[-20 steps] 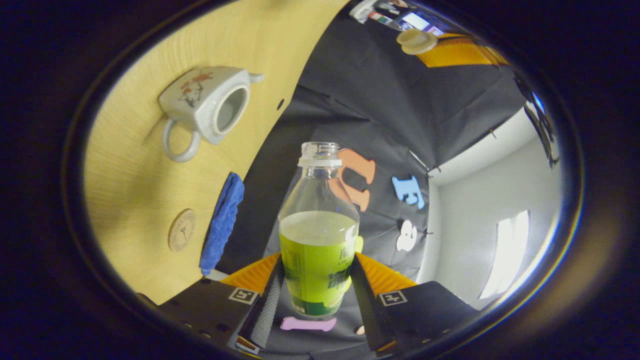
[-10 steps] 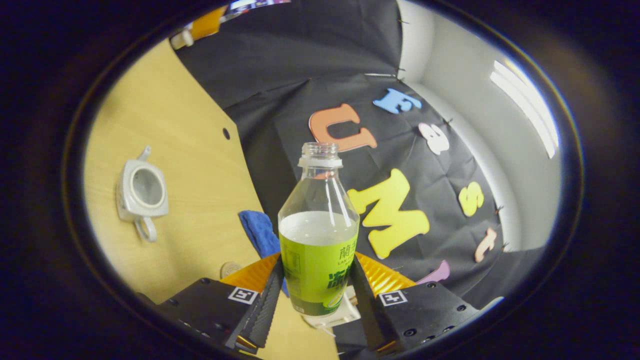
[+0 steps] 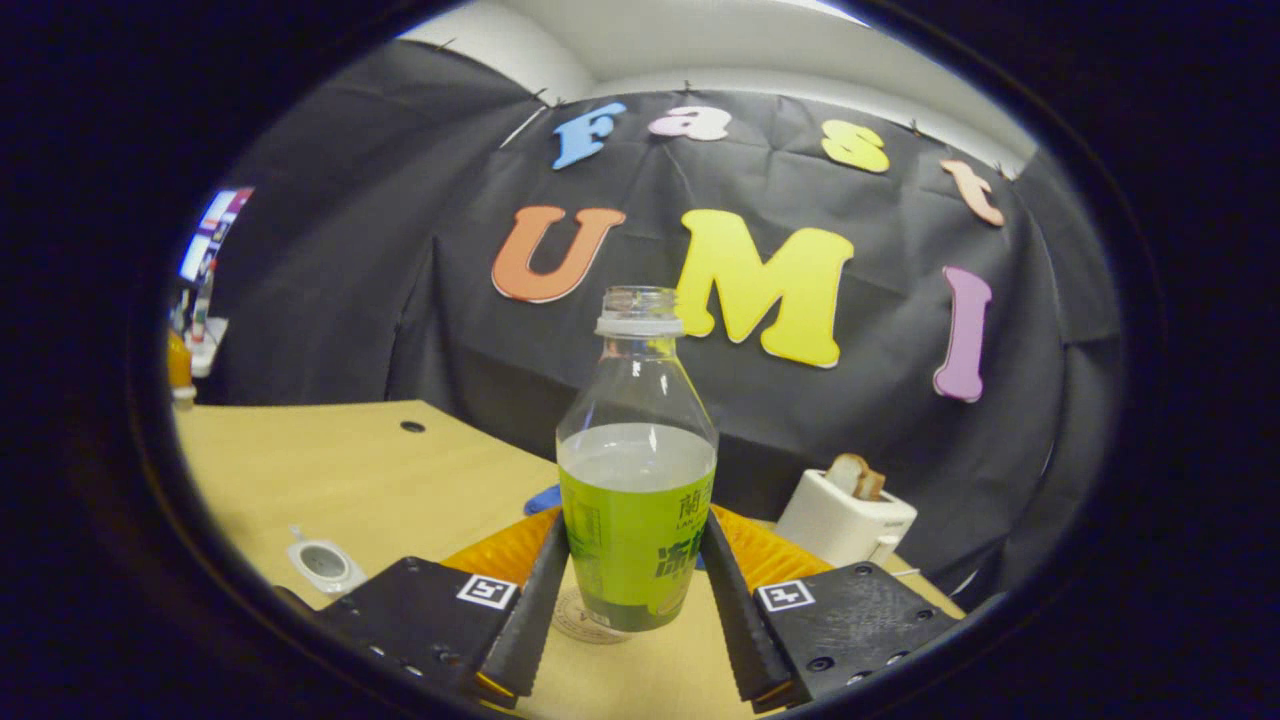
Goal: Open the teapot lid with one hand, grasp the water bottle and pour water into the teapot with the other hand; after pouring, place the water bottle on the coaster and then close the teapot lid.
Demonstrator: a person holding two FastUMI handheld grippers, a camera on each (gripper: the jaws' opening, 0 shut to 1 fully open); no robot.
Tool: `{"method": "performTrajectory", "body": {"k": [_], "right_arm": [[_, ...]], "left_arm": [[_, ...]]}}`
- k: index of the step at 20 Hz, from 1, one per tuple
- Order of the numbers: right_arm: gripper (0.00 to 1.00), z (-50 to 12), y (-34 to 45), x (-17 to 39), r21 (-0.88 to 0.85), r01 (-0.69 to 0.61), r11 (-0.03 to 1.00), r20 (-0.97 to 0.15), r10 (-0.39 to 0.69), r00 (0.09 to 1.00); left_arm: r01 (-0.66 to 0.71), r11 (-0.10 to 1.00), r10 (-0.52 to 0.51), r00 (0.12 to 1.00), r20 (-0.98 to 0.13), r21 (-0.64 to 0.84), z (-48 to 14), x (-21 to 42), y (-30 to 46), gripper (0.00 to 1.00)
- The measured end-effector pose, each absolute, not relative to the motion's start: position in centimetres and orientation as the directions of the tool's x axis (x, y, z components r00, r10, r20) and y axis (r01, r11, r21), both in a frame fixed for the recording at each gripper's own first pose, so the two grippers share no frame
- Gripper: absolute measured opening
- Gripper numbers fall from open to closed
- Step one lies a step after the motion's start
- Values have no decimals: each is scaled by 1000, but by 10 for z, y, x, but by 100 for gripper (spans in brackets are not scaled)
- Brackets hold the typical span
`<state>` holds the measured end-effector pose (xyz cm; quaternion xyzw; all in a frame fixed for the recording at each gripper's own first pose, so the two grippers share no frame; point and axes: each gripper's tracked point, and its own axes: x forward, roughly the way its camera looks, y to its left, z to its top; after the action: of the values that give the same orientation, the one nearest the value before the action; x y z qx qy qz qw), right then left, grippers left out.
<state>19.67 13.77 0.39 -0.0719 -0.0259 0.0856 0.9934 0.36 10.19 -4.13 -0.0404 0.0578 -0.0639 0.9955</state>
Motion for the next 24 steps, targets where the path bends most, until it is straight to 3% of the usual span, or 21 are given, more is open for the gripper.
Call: {"method": "performTrajectory", "body": {"k": [6,18,22,24], "right_arm": [[72,-36,135,244,54,-144,988,-82,149,985],[72,-77,149,276,35,-120,992,-159,124,980],[76,-77,144,273,30,-109,994,-160,112,981],[87,-73,144,267,45,-123,991,-157,128,979]], "left_arm": [[84,994,-88,994,-61,-71,-27,4,104,4],[67,995,-72,994,-82,-73,-38,10,115,4],[70,996,-75,993,-86,-58,-39,10,113,4],[75,996,-80,993,-85,-56,-39,10,111,4]]}}
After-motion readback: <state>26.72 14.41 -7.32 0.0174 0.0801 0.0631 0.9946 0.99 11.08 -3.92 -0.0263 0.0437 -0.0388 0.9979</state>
